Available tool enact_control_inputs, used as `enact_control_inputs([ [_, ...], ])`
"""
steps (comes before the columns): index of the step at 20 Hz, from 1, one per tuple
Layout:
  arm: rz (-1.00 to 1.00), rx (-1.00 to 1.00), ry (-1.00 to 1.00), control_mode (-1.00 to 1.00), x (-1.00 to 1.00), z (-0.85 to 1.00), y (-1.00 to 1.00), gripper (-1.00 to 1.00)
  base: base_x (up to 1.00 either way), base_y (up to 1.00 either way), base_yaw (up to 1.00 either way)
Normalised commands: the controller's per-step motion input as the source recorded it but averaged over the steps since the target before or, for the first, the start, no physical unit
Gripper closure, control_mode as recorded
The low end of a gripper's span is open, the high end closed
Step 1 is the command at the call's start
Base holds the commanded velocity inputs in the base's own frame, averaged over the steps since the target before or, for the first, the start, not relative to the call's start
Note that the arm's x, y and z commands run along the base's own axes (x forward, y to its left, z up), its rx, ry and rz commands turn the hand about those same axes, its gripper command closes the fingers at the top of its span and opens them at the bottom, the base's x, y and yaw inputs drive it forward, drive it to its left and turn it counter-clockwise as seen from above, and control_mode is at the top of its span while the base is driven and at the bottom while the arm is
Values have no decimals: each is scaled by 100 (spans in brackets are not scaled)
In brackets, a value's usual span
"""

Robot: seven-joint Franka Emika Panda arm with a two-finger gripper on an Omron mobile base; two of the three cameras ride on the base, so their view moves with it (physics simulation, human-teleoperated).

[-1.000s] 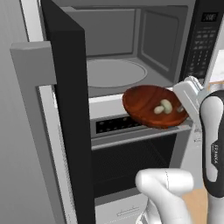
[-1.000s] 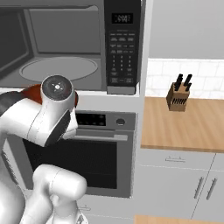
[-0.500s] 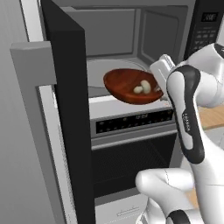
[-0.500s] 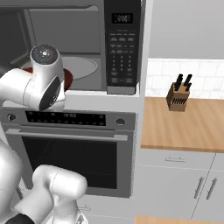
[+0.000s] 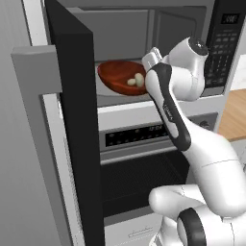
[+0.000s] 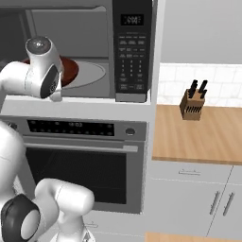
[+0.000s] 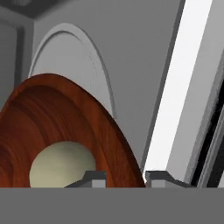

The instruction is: Pick the mushroom from the sink and place it in the bowl. Then pick the bowl and place it in the microwave. Then close the microwave door and press the start button.

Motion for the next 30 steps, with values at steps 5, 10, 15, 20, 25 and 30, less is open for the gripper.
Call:
enact_control_inputs([
  [5, 0, 0, 5, -100, 61, 0, 8, 100, 0, 0, 0],
  [10, 0, 0, 6, -100, 46, -4, 4, 100, 0, 0, 0],
  [15, 0, 0, 3, -100, 32, -17, 13, -100, 0, 0, 0],
  [20, 0, 1, -4, -100, 2, -18, 1, -100, 0, 0, 0],
  [25, 0, 6, -18, -100, -44, 0, -10, -100, 0, 0, 0],
  [30, 0, 4, -8, -100, -80, 22, -14, -100, 0, 0, 0],
])
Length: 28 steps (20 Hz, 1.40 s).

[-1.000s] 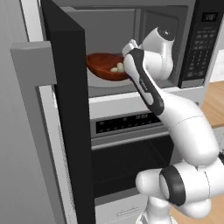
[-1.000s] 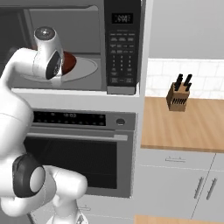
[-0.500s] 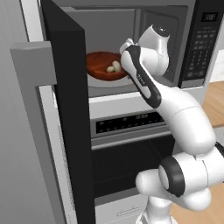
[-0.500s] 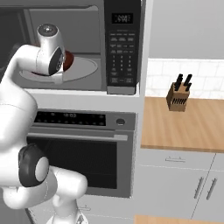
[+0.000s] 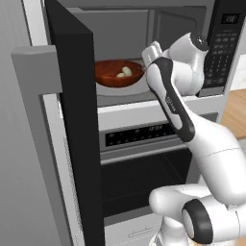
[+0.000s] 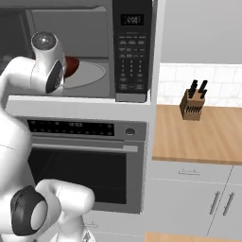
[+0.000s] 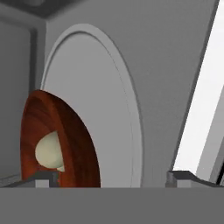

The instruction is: Pick the mushroom from the sink and place it in the bowl. Then pick the bowl and place it in the microwave. Then close the microwave door and press the start button.

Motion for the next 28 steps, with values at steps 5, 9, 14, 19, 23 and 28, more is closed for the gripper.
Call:
enact_control_inputs([
  [5, 0, -8, 1, -100, -27, -28, -16, -100, 0, 0, 0],
  [9, -6, -32, -4, -100, -21, -2, -2, -100, 0, 0, 0],
  [14, -12, -46, -13, -100, -16, 0, 0, -100, 0, 0, 0],
  [19, -9, -44, -14, -100, 0, 0, -20, -100, 0, 0, 0],
  [23, -12, -37, -18, -100, 0, -3, -5, -100, 0, 0, 0],
  [28, -12, -29, -22, -100, 0, -18, -8, -100, 0, 0, 0],
])
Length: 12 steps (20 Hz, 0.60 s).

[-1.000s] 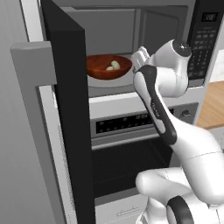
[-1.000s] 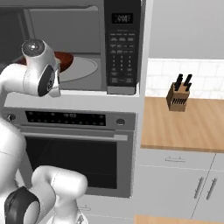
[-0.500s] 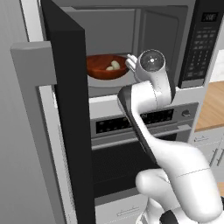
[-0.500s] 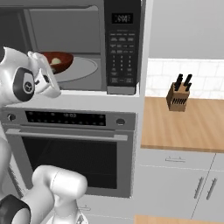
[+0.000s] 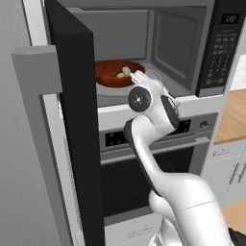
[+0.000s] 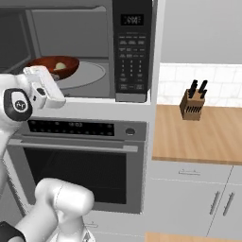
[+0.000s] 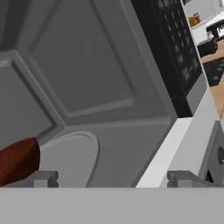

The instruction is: Pick the mushroom from the sink and place it in the bowl. Then pick the bowl and place it in the microwave. Then close the microwave door and press the start button.

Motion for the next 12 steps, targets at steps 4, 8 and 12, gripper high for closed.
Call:
enact_control_inputs([
  [4, -14, -30, -30, -100, -1, -15, -6, -100, 0, 0, 0],
  [8, -19, -22, -27, -100, -51, -1, -5, -100, 0, 0, 0],
  [12, -6, -15, -34, -100, -94, 0, 0, -100, 0, 0, 0],
])
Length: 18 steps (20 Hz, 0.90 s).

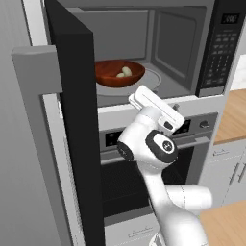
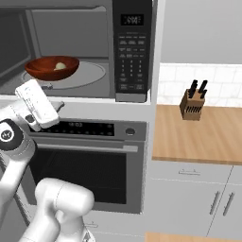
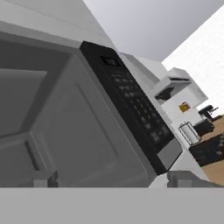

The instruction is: Pick the mushroom from the sink and place it in the bowl. Then pick the bowl and place it in the microwave. Then close the microwave door and press the start button.

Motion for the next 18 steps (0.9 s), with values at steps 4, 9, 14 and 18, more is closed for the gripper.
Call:
enact_control_inputs([
  [4, -3, -16, -24, -100, -51, 0, 4, -100, 0, 0, 0],
  [9, -4, -11, -10, -100, -57, 0, 16, -100, 0, 0, 0],
  [14, -8, -10, -10, -100, -59, -9, 16, -100, 0, 0, 0],
  [18, -7, -16, -11, -100, -41, -31, 21, -100, 0, 0, 0],
])
